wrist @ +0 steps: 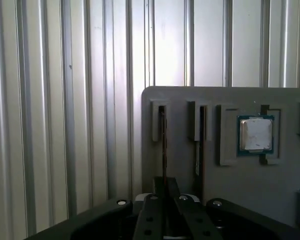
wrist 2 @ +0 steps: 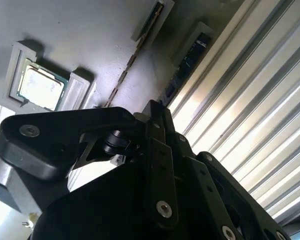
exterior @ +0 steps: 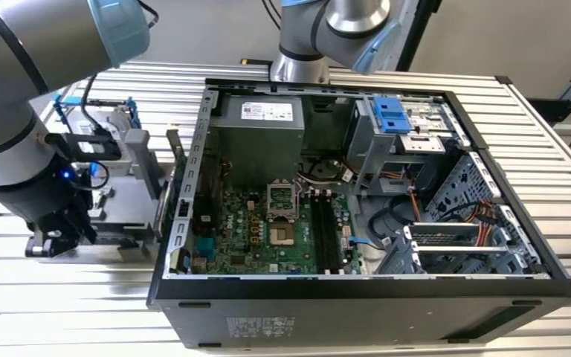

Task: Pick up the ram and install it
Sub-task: 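Pick up the ram and move it above insertion slot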

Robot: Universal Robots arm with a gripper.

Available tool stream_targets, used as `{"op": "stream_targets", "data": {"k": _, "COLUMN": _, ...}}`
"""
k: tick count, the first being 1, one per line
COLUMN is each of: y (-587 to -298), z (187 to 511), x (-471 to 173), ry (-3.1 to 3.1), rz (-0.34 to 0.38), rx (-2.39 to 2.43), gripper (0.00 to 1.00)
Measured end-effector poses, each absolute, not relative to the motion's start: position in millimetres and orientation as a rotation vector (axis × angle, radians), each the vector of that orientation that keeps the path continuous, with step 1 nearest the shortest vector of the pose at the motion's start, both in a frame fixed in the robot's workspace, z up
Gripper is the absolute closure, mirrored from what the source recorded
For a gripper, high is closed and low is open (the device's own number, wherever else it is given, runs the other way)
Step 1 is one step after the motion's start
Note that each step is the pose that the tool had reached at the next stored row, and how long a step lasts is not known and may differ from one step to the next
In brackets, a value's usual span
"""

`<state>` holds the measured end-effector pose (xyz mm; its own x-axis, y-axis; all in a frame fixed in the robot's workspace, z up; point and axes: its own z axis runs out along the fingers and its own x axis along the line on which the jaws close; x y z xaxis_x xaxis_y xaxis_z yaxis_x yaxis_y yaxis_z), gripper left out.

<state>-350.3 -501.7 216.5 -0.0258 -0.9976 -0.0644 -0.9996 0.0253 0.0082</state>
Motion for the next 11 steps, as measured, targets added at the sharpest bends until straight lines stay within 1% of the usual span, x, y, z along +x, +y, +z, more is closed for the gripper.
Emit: {"op": "stream_targets", "data": {"k": 11, "y": -502, "z": 239, "x": -350, "ry": 2.22, "rz": 0.079, "rx": -2.164, "gripper": 1.0}}
